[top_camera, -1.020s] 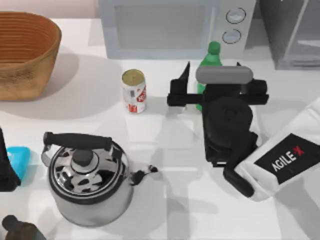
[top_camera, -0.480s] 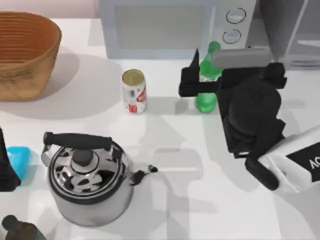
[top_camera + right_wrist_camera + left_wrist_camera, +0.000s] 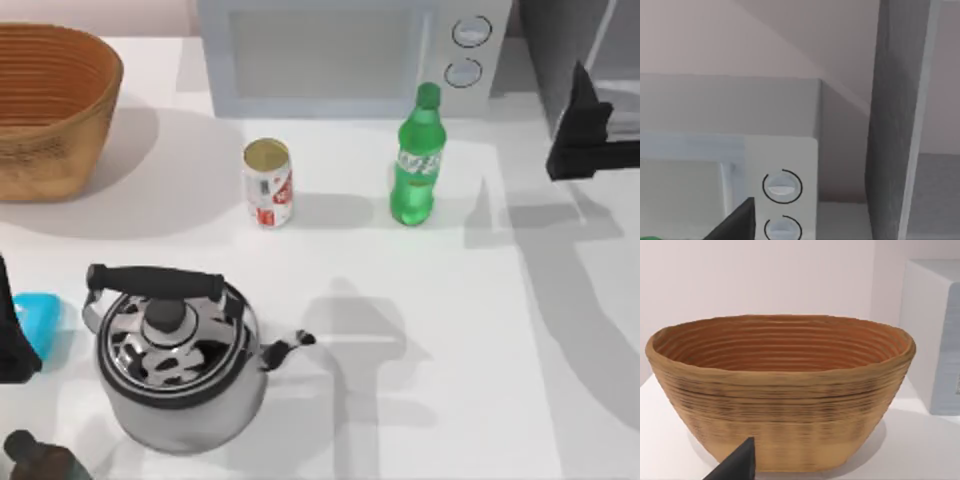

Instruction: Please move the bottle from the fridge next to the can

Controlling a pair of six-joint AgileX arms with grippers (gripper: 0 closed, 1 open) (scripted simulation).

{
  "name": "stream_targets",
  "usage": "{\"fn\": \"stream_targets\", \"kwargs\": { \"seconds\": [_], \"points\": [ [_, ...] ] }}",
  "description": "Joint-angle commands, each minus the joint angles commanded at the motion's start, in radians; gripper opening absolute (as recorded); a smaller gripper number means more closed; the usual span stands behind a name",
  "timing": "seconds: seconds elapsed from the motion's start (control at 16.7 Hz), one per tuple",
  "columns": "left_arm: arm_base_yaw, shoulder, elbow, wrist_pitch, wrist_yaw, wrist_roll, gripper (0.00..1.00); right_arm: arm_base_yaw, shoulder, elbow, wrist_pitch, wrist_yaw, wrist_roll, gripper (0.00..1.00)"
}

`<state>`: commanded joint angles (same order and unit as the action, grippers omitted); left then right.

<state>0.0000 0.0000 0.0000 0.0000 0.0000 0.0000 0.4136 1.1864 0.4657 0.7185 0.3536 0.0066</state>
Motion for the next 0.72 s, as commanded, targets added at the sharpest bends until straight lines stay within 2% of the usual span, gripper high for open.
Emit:
{"fn": "stream_targets", "kwargs": {
  "seconds": [0.42, 0.72],
  "points": [
    [0.0, 0.0, 0.0, 0.0, 0.0, 0.0, 1.0, -0.248, -0.711, -0.275, -0.438, -0.214, -0.004, 1.0],
    [0.0, 0.0, 0.0, 0.0, 0.0, 0.0, 1.0, -0.372, -1.068, -0.415, -0.645, -0.316, -0.006, 1.0]
  ]
}}
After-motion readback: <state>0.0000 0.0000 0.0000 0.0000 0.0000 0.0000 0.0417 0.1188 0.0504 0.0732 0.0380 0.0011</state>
